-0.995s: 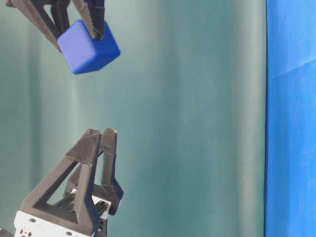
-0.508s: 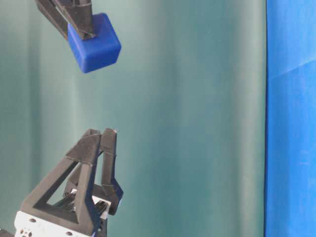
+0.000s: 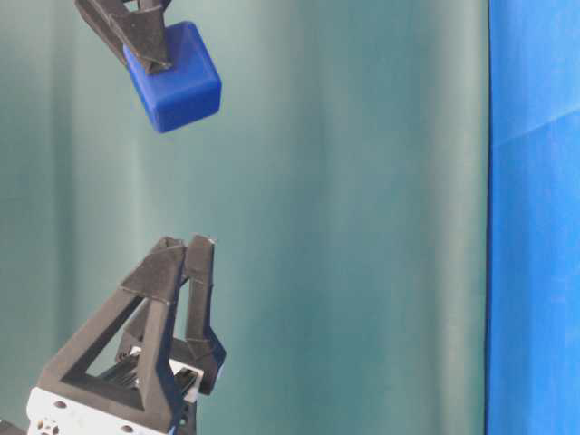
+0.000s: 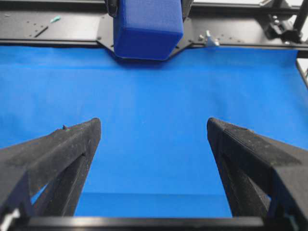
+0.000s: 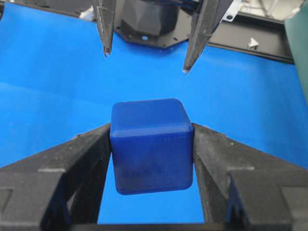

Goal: Handover the blue block to the right arm after grasping it with the left arm, then place it in the designated position.
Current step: 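Carry the cube rightward with the right gripper, left gripper staying open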

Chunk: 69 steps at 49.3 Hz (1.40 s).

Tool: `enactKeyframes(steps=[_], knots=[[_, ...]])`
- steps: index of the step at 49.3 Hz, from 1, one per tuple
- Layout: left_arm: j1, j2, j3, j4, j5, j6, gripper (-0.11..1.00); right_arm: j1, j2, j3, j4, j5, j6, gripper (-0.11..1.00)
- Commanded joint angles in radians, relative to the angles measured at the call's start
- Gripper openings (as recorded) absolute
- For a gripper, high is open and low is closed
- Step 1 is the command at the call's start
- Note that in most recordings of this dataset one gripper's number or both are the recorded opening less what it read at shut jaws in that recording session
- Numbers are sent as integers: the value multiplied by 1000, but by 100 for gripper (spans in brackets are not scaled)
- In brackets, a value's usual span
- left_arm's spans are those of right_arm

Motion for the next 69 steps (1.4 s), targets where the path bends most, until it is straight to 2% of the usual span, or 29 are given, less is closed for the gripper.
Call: enactKeyframes(steps=[1,54,69], knots=[[2,-17,-17,3,-9,2,93,2,-8,-9,3,-3,2,44],[0,-14,-18,3,-21,2,93,2,-6,-11,3,41,5,44],[2,-14,-18,2,-21,2,93,3,-6,-11,8,94,12,44]])
